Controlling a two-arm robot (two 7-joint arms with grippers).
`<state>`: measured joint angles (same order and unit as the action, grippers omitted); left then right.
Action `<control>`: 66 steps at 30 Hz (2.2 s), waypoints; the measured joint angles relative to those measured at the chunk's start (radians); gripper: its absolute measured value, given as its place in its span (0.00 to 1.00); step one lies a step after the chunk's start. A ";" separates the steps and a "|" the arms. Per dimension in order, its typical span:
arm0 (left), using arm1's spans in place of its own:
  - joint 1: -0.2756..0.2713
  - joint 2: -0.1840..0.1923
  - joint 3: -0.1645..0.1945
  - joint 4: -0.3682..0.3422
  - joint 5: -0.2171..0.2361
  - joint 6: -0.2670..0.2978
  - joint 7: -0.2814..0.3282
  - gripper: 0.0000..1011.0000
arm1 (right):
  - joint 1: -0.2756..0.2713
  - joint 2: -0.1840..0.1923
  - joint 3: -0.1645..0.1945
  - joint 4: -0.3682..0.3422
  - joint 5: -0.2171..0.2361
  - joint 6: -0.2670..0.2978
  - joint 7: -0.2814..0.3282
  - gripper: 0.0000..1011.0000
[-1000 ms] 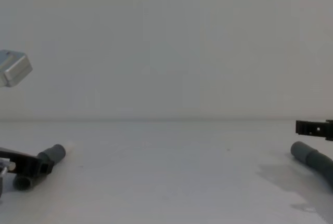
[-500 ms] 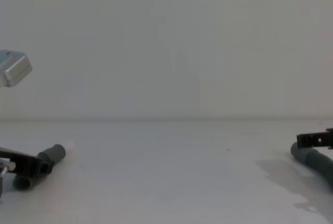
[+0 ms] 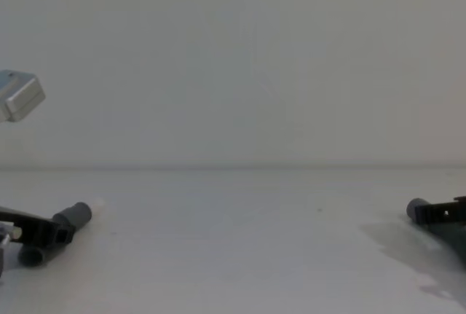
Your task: Use both hands to pick up one end of the pipe from the table, align the ends, and insert them.
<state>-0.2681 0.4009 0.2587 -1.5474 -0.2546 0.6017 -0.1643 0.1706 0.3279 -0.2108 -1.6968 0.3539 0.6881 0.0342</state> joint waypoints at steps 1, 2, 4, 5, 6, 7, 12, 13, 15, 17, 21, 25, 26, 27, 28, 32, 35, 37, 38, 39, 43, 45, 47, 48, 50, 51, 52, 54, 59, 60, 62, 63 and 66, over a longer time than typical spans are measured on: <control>0.000 0.000 0.000 0.000 0.000 0.000 0.000 0.30 | 0.000 0.000 -0.001 0.002 -0.001 -0.002 0.000 0.99; 0.000 0.000 0.000 0.000 0.000 0.000 0.000 0.30 | 0.001 0.000 -0.002 0.005 -0.003 -0.006 0.001 0.99; 0.000 0.000 0.000 0.000 0.000 0.000 0.000 0.30 | 0.002 -0.001 -0.005 0.013 -0.008 -0.015 0.002 0.99; 0.000 0.000 0.000 0.000 0.000 0.000 0.000 0.30 | 0.002 -0.001 -0.006 0.016 -0.010 -0.018 0.002 0.99; 0.000 0.000 0.000 0.000 0.000 0.000 0.000 0.30 | 0.002 -0.002 -0.008 0.021 -0.014 -0.023 0.004 0.99; 0.000 0.000 0.000 0.000 0.000 0.000 0.000 0.30 | 0.003 -0.003 -0.009 0.024 -0.015 -0.026 0.005 0.99; 0.000 0.000 0.000 0.000 0.000 0.000 0.000 0.30 | 0.003 -0.004 -0.013 0.042 -0.026 -0.042 0.008 0.99; 0.000 0.000 0.000 0.000 0.000 0.000 0.000 0.30 | 0.003 -0.004 -0.013 0.045 -0.028 -0.045 0.009 0.99; 0.000 0.000 0.000 0.000 0.000 0.000 0.000 0.30 | 0.004 -0.004 -0.014 0.049 -0.031 -0.050 0.010 0.99; 0.000 0.000 0.000 0.000 0.000 0.000 0.000 0.30 | 0.006 -0.003 -0.014 0.057 -0.034 -0.057 0.013 0.99; 0.000 0.000 0.000 0.000 0.000 0.000 0.000 0.30 | 0.011 -0.002 -0.015 0.072 -0.041 -0.069 0.021 0.99; 0.000 0.000 0.000 0.000 0.000 0.000 0.000 0.30 | 0.015 -0.001 -0.015 0.082 -0.044 -0.076 0.026 0.99; 0.000 0.000 0.000 0.000 0.000 0.000 0.000 0.30 | 0.017 0.000 -0.016 0.087 -0.047 -0.080 0.030 0.99; 0.000 0.000 0.000 0.000 0.000 0.000 0.000 0.30 | 0.019 0.000 -0.016 0.090 -0.048 -0.082 0.032 0.99; 0.000 0.000 0.000 0.000 0.000 0.000 0.000 0.30 | 0.021 0.001 -0.017 0.095 -0.050 -0.085 0.034 0.99; 0.000 0.000 0.000 0.000 0.000 0.000 0.000 0.30 | 0.026 0.002 -0.018 0.104 -0.054 -0.092 0.040 0.99; 0.000 0.000 0.000 0.000 0.000 0.000 0.000 0.30 | 0.031 0.003 -0.018 0.116 -0.057 -0.099 0.047 0.99; 0.000 0.000 0.000 0.000 0.000 0.000 0.000 0.30 | 0.033 0.002 -0.018 0.122 -0.058 -0.102 0.049 0.99; 0.000 0.000 0.000 0.000 0.000 0.000 0.000 0.30 | 0.035 0.003 -0.018 0.124 -0.059 -0.104 0.051 0.99; 0.000 0.000 0.000 0.000 0.000 0.000 0.000 0.30 | 0.037 0.002 -0.018 0.128 -0.061 -0.106 0.055 0.99; 0.000 0.000 0.000 0.000 0.000 0.000 0.000 0.30 | 0.041 0.001 -0.018 0.138 -0.063 -0.112 0.061 0.99; 0.000 0.000 0.000 0.000 0.000 0.000 0.000 0.30 | 0.043 0.001 -0.017 0.142 -0.064 -0.114 0.064 0.99; 0.000 0.000 0.000 0.000 0.000 0.000 0.000 0.30 | 0.044 0.001 -0.017 0.144 -0.065 -0.115 0.065 0.99; 0.000 0.000 0.000 0.000 0.000 0.000 0.000 0.30 | 0.045 0.001 -0.017 0.147 -0.065 -0.117 0.066 0.99; 0.000 0.000 0.000 0.000 0.000 0.000 0.000 0.30 | 0.046 0.001 -0.017 0.149 -0.066 -0.118 0.068 0.97; 0.000 0.000 0.000 0.000 0.000 0.000 0.000 0.30 | 0.047 0.000 -0.016 0.150 -0.066 -0.119 0.069 0.95; 0.000 0.000 0.000 0.000 0.000 0.000 0.000 0.30 | 0.047 0.000 -0.016 0.151 -0.066 -0.120 0.070 0.93; 0.000 0.000 0.000 0.000 0.000 0.000 0.000 0.30 | 0.048 0.000 -0.016 0.153 -0.067 -0.120 0.071 0.91; 0.000 0.000 0.000 0.000 0.000 0.000 0.000 0.30 | 0.050 0.000 -0.015 0.157 -0.068 -0.123 0.073 0.74; 0.000 0.000 0.000 0.000 0.000 0.000 0.000 0.30 | 0.050 0.000 -0.015 0.157 -0.068 -0.123 0.073 0.72; 0.000 0.000 0.000 0.000 0.000 0.000 0.000 0.30 | 0.051 0.000 -0.015 0.158 -0.068 -0.124 0.074 0.65; 0.000 0.000 0.000 0.000 0.000 0.000 0.000 0.30 | 0.051 0.000 -0.015 0.159 -0.068 -0.124 0.074 0.63; 0.000 0.000 0.000 0.000 0.000 0.000 0.000 0.30 | 0.051 -0.001 -0.015 0.160 -0.069 -0.125 0.075 0.53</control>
<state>-0.2681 0.4008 0.2587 -1.5474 -0.2545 0.6017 -0.1643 0.2217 0.3273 -0.2258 -1.5372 0.2852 0.5630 0.1095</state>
